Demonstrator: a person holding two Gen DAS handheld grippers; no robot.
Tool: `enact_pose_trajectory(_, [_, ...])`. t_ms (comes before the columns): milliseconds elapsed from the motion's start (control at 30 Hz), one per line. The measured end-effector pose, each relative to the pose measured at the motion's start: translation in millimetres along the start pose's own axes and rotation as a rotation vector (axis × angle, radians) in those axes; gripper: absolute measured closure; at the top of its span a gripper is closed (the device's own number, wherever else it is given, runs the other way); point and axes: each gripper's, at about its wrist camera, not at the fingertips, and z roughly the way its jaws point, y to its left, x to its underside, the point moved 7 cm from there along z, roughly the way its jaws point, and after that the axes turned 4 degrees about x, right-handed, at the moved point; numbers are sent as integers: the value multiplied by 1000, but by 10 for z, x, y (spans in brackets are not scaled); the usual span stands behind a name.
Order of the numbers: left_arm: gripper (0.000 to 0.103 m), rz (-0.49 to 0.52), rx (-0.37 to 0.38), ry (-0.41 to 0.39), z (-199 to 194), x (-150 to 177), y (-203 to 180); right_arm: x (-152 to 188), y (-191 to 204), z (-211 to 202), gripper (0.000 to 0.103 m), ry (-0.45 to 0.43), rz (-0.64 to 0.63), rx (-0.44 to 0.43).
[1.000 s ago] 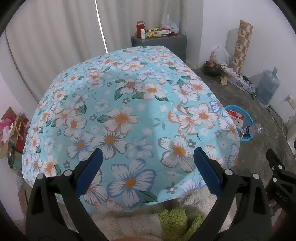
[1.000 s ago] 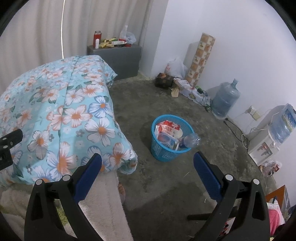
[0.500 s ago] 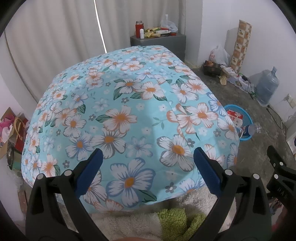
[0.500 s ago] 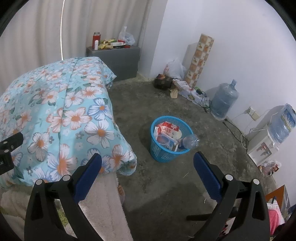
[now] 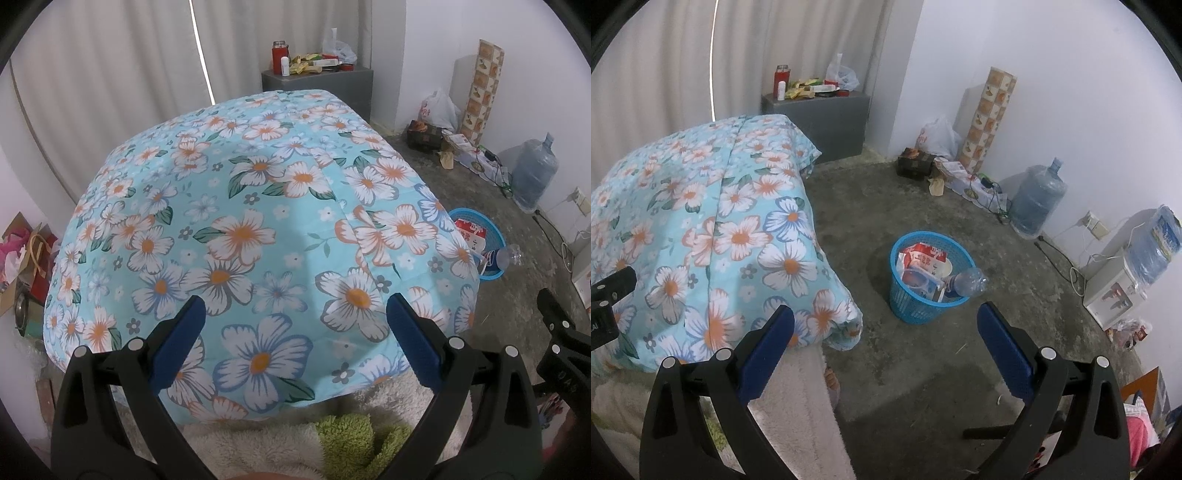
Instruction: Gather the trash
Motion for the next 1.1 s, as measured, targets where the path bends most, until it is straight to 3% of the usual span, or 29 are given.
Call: enact_pose_trajectory(1100, [9,1,0,1,-3,1,5,-28,-22,-18,7,0,8,-1])
